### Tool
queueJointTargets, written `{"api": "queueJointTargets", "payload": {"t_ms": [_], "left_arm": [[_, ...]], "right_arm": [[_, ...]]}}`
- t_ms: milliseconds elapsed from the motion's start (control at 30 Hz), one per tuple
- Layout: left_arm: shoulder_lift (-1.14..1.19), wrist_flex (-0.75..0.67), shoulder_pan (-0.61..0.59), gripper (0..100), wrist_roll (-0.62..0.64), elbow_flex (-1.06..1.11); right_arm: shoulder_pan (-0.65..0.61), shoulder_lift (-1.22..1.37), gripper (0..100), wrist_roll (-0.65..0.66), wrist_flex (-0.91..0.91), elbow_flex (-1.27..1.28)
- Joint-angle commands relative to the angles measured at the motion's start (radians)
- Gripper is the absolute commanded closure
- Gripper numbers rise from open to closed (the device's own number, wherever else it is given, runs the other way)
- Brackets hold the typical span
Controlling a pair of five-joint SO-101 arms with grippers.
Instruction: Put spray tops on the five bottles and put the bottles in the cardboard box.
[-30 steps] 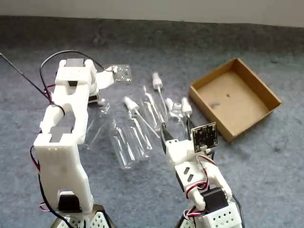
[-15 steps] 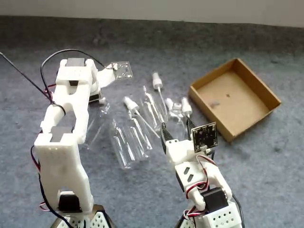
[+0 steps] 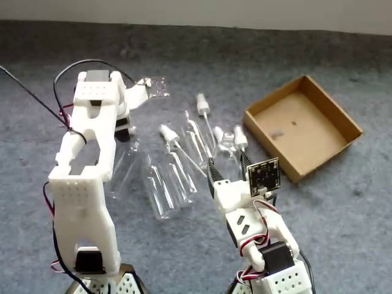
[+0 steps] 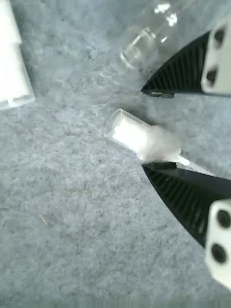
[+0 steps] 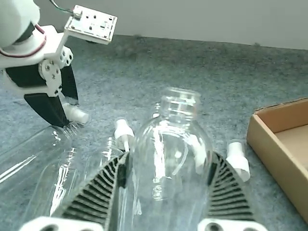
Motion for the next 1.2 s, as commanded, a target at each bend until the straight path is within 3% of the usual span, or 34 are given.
{"api": "queueJointTargets", "payload": {"t_ms": [0,100,233,333,600,833,1033,1167], "left_arm": [[0.039,-0.046,-0.007,81,0.006,-0.045],[0.054,-0.068,-0.008,85,0.006,-0.045],[0.061,-0.066,-0.008,100,0.006,-0.044],[0.059,-0.066,-0.015,97,0.012,-0.044],[0.005,-0.034,-0.048,100,0.021,-0.077],[-0.101,0.063,-0.058,100,0.308,-0.206],[-0.166,0.140,-0.056,100,0.397,-0.268],[-0.226,0.219,-0.050,100,0.535,-0.335]], "right_arm": [[0.015,-0.015,87.1,0.000,-0.035,0.117],[0.015,-0.015,87.1,0.000,-0.035,0.117],[0.015,-0.015,87.1,0.000,-0.035,0.117],[0.015,-0.015,87.1,0.000,-0.035,0.117],[0.015,-0.015,87.1,0.000,-0.035,0.117],[0.015,-0.015,87.1,0.000,-0.035,0.117],[0.015,-0.015,87.1,0.000,-0.035,0.117],[0.010,-0.015,87.1,0.000,-0.035,0.117]]}}
